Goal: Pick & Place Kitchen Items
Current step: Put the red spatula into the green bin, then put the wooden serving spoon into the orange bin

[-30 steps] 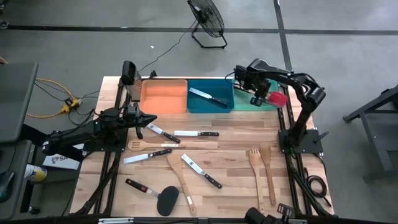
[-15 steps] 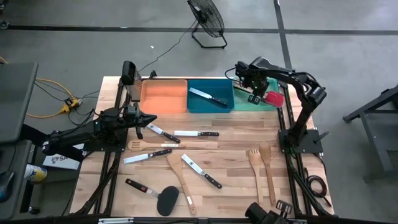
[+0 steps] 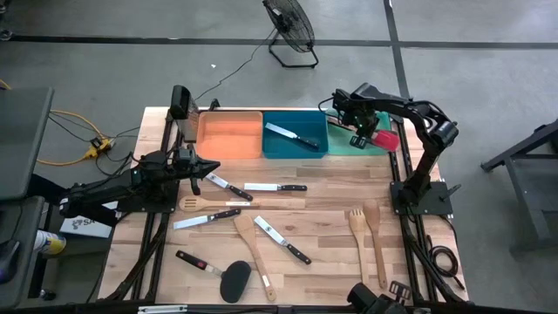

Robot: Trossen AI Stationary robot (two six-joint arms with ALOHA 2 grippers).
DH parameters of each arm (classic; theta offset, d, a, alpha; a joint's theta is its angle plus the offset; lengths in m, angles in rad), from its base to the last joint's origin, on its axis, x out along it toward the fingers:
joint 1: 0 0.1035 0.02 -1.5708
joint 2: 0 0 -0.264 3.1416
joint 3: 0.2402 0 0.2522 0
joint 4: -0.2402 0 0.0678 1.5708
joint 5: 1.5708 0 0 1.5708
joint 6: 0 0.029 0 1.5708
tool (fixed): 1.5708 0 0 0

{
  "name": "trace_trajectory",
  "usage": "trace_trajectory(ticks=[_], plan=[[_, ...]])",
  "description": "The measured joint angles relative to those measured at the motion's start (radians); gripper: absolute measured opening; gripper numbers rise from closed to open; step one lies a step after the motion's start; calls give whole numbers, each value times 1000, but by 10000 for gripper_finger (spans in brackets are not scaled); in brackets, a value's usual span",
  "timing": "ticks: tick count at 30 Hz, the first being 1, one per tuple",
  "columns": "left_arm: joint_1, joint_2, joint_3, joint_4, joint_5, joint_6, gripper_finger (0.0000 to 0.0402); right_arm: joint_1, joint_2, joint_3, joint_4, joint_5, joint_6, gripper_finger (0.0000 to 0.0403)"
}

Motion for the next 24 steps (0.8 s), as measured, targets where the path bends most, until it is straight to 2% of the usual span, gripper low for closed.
trace_trajectory(ticks=[8, 18, 24], plan=[[0, 0, 0, 0, 0, 0, 0, 0, 0, -2, 48, 6, 1, 93], [0, 0, 0, 0, 0, 0, 0, 1, 0, -2, 58, 7, 21, 97], [0, 0, 0, 0, 0, 0, 0, 1, 0, -2, 58, 30, 104, 134]])
